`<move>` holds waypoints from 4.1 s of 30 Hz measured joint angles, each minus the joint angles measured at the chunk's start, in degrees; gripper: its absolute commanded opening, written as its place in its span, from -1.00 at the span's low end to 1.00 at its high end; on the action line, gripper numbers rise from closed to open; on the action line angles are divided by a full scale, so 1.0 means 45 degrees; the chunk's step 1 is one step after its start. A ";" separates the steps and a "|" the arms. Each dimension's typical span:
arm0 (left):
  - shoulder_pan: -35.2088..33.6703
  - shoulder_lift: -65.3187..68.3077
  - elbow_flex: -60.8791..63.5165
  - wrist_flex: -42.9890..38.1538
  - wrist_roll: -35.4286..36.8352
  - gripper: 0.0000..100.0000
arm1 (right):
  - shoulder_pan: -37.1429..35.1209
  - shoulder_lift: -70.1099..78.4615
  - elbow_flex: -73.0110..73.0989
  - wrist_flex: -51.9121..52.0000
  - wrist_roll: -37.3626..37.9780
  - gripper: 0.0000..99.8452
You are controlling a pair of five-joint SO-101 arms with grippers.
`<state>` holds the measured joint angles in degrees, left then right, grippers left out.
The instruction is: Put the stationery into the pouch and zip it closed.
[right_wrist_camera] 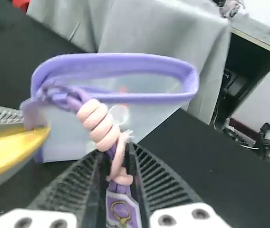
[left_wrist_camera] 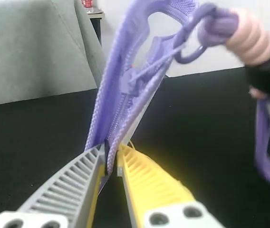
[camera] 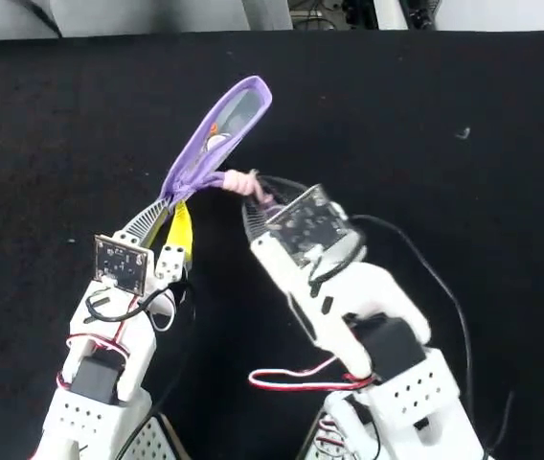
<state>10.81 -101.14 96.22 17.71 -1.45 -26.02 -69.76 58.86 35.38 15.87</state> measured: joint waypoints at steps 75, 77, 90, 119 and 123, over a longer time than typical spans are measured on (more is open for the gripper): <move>-0.0020 -0.0274 0.0000 0.0664 -0.0547 -0.94 | 0.6056 1.6176 -1.8579 0.5978 -0.1563 -0.65; -0.0020 -0.0274 0.0000 0.0664 -0.0547 -0.94 | 0.5763 1.6020 -1.8501 0.6193 -0.2188 -0.62; -0.0020 -0.0274 0.0000 0.0664 -0.0547 -0.94 | 0.3106 0.9983 -0.9748 0.2012 -0.2559 -0.62; -0.0039 -0.0274 0.0000 0.0703 -0.0547 -0.94 | 0.0879 0.9377 -0.2168 -0.5822 -0.3692 -0.62; -0.0039 -0.0274 0.0000 0.0703 -0.0547 -0.94 | 0.0840 0.9377 -0.2168 -0.5822 -0.3692 -0.62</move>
<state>10.64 -102.37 96.22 20.88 -3.91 -22.24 -27.56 49.10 9.19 -0.75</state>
